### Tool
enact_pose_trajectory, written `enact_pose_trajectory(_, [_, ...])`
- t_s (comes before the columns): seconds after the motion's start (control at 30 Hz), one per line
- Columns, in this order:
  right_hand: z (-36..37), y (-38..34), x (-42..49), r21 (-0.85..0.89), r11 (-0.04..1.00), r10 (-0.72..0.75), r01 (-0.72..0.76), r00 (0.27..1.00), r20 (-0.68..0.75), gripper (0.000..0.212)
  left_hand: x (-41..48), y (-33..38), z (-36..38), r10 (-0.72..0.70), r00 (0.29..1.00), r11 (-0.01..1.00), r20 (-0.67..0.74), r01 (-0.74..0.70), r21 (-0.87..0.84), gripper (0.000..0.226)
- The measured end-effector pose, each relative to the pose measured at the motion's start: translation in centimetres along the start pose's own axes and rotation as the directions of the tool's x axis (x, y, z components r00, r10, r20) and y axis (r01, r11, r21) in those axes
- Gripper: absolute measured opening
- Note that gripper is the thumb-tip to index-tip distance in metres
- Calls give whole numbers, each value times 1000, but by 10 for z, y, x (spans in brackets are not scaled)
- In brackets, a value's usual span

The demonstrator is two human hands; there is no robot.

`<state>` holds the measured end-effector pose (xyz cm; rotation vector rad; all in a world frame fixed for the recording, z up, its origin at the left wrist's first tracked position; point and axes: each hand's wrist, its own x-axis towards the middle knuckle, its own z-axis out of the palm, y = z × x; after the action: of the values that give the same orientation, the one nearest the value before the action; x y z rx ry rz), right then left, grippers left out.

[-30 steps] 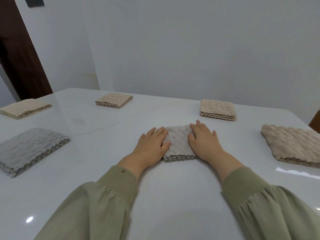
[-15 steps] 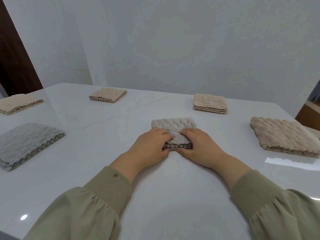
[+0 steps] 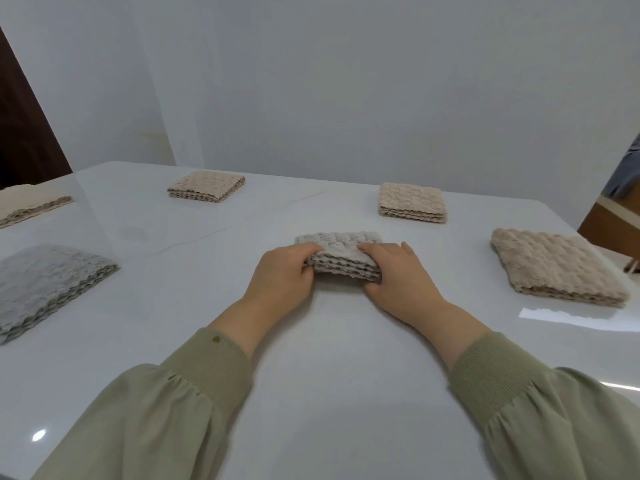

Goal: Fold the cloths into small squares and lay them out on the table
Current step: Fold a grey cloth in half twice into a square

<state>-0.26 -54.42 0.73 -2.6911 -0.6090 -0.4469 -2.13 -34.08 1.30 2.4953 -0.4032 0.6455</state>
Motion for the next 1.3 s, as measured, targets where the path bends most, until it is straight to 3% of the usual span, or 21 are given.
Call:
enact_pose_trajectory(0.1, [-3,0,-2,-10,1000,-25,25,997,-74,52,-4,-1,-3,-26,1000,998,-9,25,-58,41])
enact_pose_trajectory(0.27, [-3,-3,-12,-32,999,-29,27,997,-76,46,-12,6,3,-15,999,997,48,18,-70,44])
enact_pose_trajectory(0.47, [-16,-8,-43,-36,998,47,-50,994,-95,46,-29,25,4,82,997,996,12,-82,31,40])
enact_pose_trajectory(0.63, [-29,-11,-84,-42,992,112,-120,979,-171,42,-59,58,3,109,994,994,-8,-109,1,38])
enact_pose_trajectory(0.83, [-49,-19,-147,3,989,145,-149,958,-247,40,-101,103,1,-29,999,987,38,34,-158,42])
enact_pose_trajectory(1.0, [-61,-32,-186,22,989,147,-146,960,-238,38,-129,114,-3,39,988,998,150,-31,-49,45])
enact_pose_trajectory(1.3, [-64,-38,-202,-37,987,144,-154,971,-192,35,-145,124,-15,32,990,998,141,-24,-58,43])
